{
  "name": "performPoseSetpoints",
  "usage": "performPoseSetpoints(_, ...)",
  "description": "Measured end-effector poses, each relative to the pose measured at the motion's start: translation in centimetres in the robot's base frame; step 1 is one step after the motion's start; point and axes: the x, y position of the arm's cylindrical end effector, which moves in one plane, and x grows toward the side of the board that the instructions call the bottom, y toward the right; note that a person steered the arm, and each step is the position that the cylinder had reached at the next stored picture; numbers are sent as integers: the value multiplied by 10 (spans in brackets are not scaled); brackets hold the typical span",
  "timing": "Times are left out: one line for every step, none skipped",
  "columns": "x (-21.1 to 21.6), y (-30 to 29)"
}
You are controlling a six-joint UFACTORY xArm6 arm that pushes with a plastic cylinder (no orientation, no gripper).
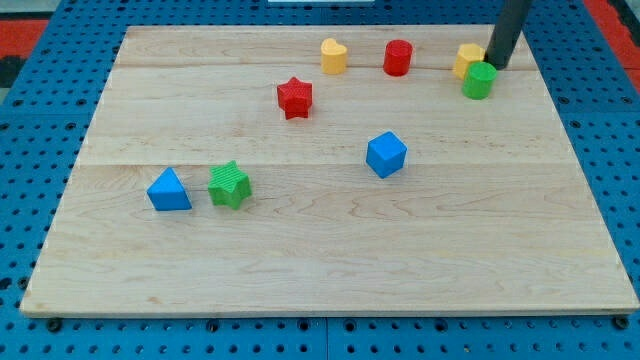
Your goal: Move the green circle to the bottom left of the yellow hexagon
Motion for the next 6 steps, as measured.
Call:
performPoseSetpoints(28,21)
performPoseSetpoints(64,12)
performPoseSetpoints(68,-5)
performPoseSetpoints(69,-28)
performPoseSetpoints(51,-19)
performPoseSetpoints(42,-41)
